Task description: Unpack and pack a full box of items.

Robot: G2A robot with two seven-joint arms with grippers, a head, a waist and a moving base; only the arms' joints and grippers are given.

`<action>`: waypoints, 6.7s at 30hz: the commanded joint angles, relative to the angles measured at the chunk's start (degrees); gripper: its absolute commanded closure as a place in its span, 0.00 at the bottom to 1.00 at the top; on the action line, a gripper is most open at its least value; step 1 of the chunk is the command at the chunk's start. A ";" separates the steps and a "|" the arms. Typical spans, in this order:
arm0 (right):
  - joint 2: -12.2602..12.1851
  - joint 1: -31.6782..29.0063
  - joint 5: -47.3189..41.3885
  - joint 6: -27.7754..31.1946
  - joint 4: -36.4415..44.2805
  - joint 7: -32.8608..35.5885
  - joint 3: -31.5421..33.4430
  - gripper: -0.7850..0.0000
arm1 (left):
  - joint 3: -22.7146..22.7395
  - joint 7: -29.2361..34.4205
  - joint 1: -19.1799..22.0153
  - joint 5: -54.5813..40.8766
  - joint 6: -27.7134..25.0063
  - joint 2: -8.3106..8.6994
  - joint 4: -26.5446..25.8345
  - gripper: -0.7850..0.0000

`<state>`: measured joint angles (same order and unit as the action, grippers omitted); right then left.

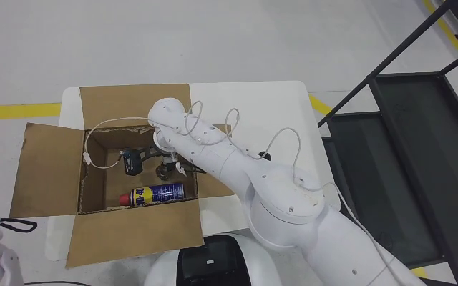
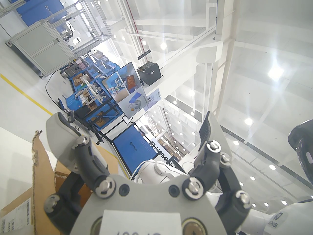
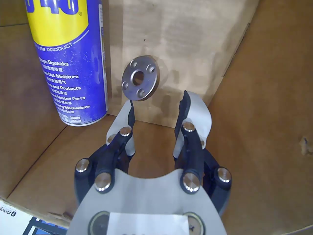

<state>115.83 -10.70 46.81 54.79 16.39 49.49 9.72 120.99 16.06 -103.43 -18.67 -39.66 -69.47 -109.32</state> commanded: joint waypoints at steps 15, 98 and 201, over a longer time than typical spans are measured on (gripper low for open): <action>-0.03 -0.80 -1.02 -3.35 0.04 -1.29 0.03 0.77 | 0.00 0.00 0.00 0.00 0.00 0.00 0.00 0.00; -47.68 -40.03 23.05 -22.83 78.57 -43.58 44.98 0.00 | 0.00 0.00 0.00 0.00 0.00 0.00 0.00 0.00; -50.60 -68.98 27.41 -26.35 56.95 -69.97 63.67 0.00 | 0.00 0.00 0.00 0.00 0.00 0.00 0.00 0.00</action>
<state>65.22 -80.03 74.16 28.12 74.14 -20.77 73.53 120.99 16.06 -103.43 -18.67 -39.66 -69.47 -109.32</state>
